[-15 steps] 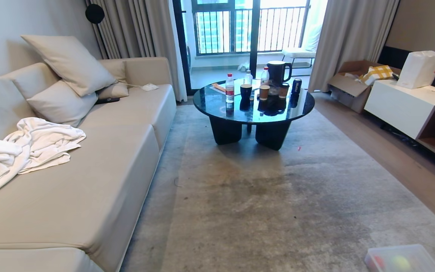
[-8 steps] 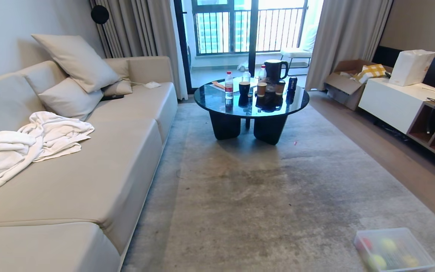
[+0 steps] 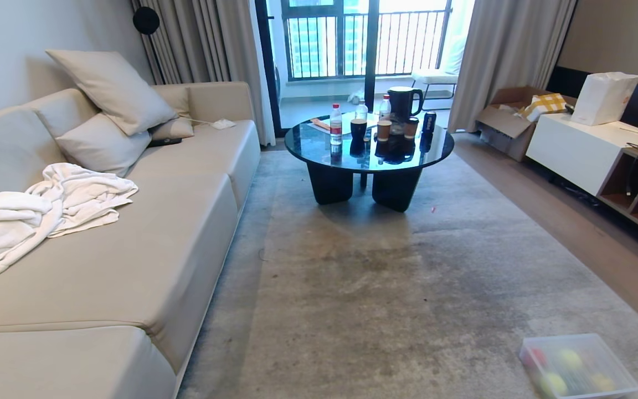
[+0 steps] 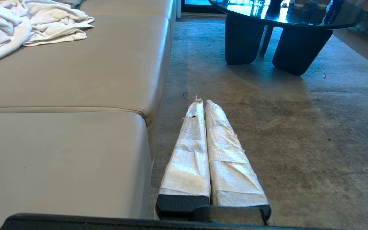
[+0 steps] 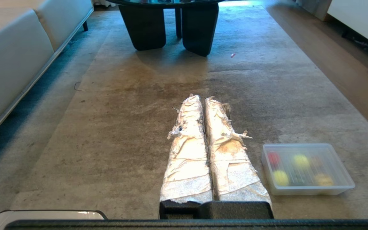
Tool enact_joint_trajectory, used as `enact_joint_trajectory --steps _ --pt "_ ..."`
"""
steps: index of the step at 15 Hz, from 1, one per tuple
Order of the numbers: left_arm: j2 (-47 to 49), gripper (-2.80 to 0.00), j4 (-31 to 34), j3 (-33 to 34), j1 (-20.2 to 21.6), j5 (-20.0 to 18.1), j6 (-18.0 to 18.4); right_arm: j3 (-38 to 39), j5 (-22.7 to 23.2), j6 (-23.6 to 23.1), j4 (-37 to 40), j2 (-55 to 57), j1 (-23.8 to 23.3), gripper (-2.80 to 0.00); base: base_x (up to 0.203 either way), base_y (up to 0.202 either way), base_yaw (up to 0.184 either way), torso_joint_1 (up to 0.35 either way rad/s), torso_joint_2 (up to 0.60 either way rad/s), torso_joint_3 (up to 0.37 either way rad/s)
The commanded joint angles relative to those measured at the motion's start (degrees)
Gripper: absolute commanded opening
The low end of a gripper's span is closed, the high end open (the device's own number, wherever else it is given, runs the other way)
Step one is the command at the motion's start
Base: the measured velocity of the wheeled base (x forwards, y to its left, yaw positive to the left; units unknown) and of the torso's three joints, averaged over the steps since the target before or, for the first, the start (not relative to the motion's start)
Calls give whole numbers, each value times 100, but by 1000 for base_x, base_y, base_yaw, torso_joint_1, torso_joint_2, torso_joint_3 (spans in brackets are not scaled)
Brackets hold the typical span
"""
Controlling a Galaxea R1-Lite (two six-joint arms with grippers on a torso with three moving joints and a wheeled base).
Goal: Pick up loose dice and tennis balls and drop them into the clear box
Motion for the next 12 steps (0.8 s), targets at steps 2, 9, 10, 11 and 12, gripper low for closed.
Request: enact_joint_trajectory --steps 2,9,10,11,12 --pt "0 -280 4 0 2 -17 0 1 2 -2 -2 -1 0 -280 0 0 0 0 0 0" --pt "0 -280 4 0 2 -17 -17 1 2 -19 0 -1 0 -280 0 0 0 0 0 0" --pt "0 -280 4 0 2 -17 -17 9 2 -19 0 -1 0 -280 0 0 0 0 0 0" --pt "0 -280 4 0 2 -17 -26 9 2 -28 0 -1 0 -280 0 0 0 0 0 0" --pt "0 -280 4 0 2 -17 -35 9 2 -20 0 -1 0 -280 0 0 0 0 0 0"
